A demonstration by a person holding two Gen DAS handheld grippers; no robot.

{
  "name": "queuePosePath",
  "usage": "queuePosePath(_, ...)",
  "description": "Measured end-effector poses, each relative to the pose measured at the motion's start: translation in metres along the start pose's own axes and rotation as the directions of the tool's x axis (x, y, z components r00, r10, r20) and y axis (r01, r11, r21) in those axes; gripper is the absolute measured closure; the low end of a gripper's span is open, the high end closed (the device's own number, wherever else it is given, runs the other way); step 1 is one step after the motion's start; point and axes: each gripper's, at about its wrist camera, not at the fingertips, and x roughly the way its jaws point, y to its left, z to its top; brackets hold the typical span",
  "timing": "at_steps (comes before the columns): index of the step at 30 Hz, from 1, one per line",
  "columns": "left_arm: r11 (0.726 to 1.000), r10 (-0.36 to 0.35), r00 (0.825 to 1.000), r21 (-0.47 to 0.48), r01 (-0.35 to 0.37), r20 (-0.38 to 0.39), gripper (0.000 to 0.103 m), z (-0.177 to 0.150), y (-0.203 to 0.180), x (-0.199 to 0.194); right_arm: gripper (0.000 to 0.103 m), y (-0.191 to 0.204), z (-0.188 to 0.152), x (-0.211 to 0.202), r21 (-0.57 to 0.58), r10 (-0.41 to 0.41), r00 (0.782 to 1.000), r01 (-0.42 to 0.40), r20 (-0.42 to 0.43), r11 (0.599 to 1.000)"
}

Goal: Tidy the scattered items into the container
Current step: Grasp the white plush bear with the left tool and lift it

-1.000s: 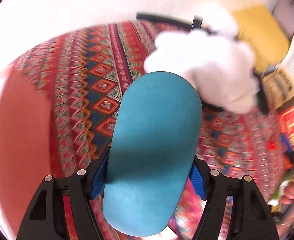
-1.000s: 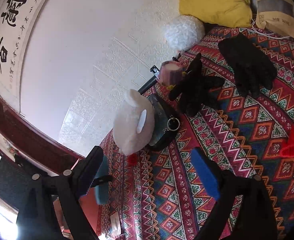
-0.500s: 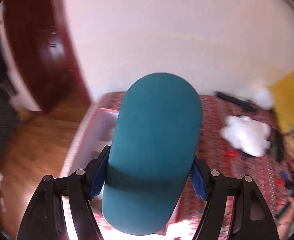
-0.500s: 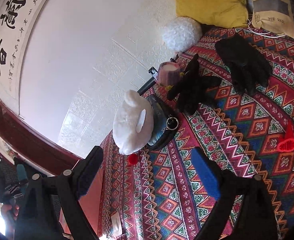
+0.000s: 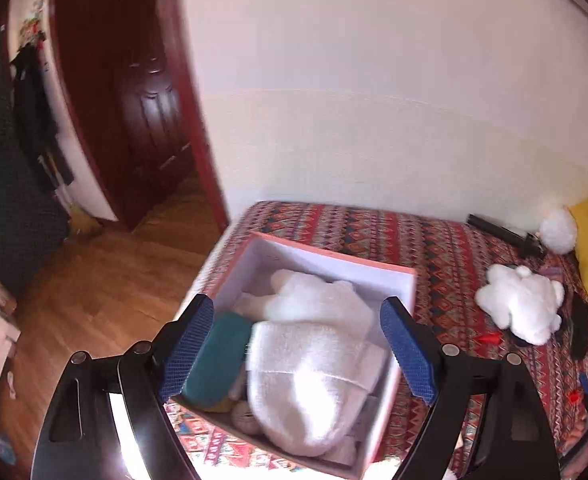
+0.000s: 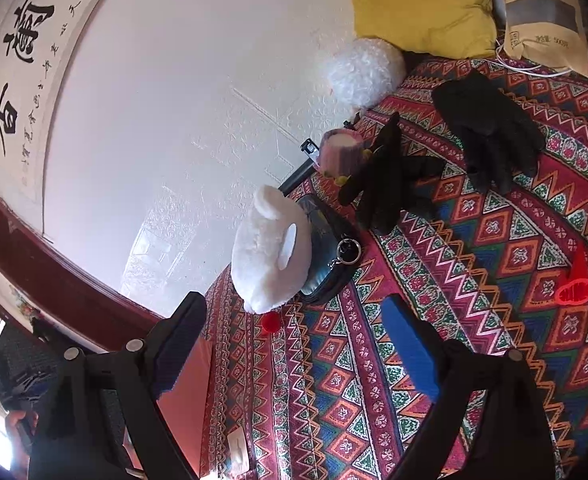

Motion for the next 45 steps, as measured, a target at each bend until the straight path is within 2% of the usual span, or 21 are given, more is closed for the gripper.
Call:
queuePosePath(3,0.995,-0.069,0.998,0.069,0.069,-0.011,0.018,0.000,-0.058,0.010,0.013,-0.009,0.005,-0.006,0.039,0.004,1.000,-0.004,0.019,0.999)
queuePosePath(6,0.975,-0.160,0.986,0.147,0.163,-0.038,0.018,-0.004,-0.134,0.023,0.012,-0.017,0.009,-0.009,0.080,0.011,1.000,-0.014,0.029,0.997)
queuePosePath(10,0.924,-0.302,0.947,0.212,0.319,-0.109,0.018,-0.027,-0.245,0.053,0.011,-0.030,0.014,-0.012,0.133,0.004,0.999,-0.008,0.032,0.991)
queuePosePath(12,0.900,-0.308,0.942,0.281,0.334,-0.135,0.018,-0.046,-0.306,0.071,0.011,-0.038,0.018,-0.015,0.167,0.016,0.999,-0.021,0.033,0.986)
queuePosePath(14,0.873,-0.234,0.967,0.415,0.256,-0.104,0.018,-0.075,-0.368,0.086,0.011,-0.047,0.024,-0.020,0.200,0.032,0.999,-0.040,0.043,0.979)
queuePosePath(16,0.804,-0.148,0.989,0.581,0.124,-0.007,0.018,-0.109,-0.425,0.096,0.010,-0.056,0.030,-0.026,0.226,0.034,0.997,-0.047,0.064,0.973)
queuePosePath(17,0.759,-0.111,0.992,0.650,0.042,0.066,0.018,-0.127,-0.447,0.101,0.010,-0.061,0.033,-0.029,0.239,0.031,0.997,-0.048,0.076,0.970)
queuePosePath(19,0.675,-0.044,0.980,0.728,-0.116,0.196,0.017,-0.158,-0.479,0.119,0.010,-0.068,0.037,-0.032,0.261,0.035,0.996,-0.057,0.086,0.964)
queuePosePath(21,0.639,0.019,0.973,0.746,-0.191,0.232,0.017,-0.170,-0.493,0.143,0.009,-0.074,0.038,-0.032,0.288,0.048,0.995,-0.070,0.085,0.955)
queuePosePath(22,0.636,0.052,0.970,0.741,-0.215,0.237,0.017,-0.169,-0.495,0.156,0.009,-0.076,0.038,-0.032,0.296,0.056,0.995,-0.078,0.082,0.952)
queuePosePath(25,0.669,0.131,0.964,0.697,-0.258,0.231,0.017,-0.151,-0.493,0.187,0.008,-0.075,0.040,-0.027,0.296,0.076,0.995,-0.093,0.068,0.951)
queuePosePath(26,0.681,0.139,0.965,0.686,-0.258,0.225,0.005,-0.143,-0.491,0.194,0.008,-0.074,0.040,-0.025,0.291,0.080,0.995,-0.095,0.062,0.952)
queuePosePath(27,0.688,0.134,0.967,0.682,-0.249,0.218,0.000,-0.136,-0.489,0.199,0.008,-0.072,0.040,-0.023,0.287,0.086,0.995,-0.098,0.055,0.953)
queuePosePath(28,0.692,0.108,0.974,0.689,-0.218,0.200,0.000,-0.130,-0.487,0.203,0.008,-0.070,0.039,-0.020,0.284,0.096,0.994,-0.105,0.046,0.953)
queuePosePath(29,0.698,0.065,0.984,0.697,-0.165,0.167,0.008,-0.124,-0.485,0.205,0.008,-0.068,0.038,-0.018,0.281,0.105,0.994,-0.111,0.038,0.953)
queuePosePath(30,0.708,0.026,0.991,0.698,-0.110,0.130,0.026,-0.118,-0.481,0.206,0.008,-0.065,0.038,-0.015,0.272,0.114,0.993,-0.118,0.029,0.955)
queuePosePath(34,0.751,-0.074,0.997,0.659,0.039,0.026,0.035,-0.089,-0.463,0.187,0.008,-0.055,0.037,-0.010,0.231,0.125,0.992,-0.125,0.011,0.965)
queuePosePath(37,0.784,-0.167,0.986,0.606,0.134,-0.001,0.036,-0.063,-0.428,0.148,0.008,-0.054,0.035,-0.010,0.223,0.122,0.993,-0.121,0.011,0.967)
queuePosePath(40,0.838,-0.259,0.966,0.496,0.226,-0.003,0.036,-0.030,-0.372,0.096,0.008,-0.054,0.033,-0.011,0.223,0.118,0.993,-0.117,0.008,0.968)
queuePosePath(42,0.875,-0.314,0.949,0.392,0.285,0.012,0.036,-0.006,-0.322,0.059,0.008,-0.053,0.032,-0.012,0.218,0.113,0.994,-0.113,0.011,0.969)
queuePosePath(45,0.902,-0.386,0.921,0.231,0.364,0.056,0.036,0.022,-0.239,0.009,0.008,-0.051,0.029,-0.011,0.212,0.103,0.995,-0.102,0.007,0.972)
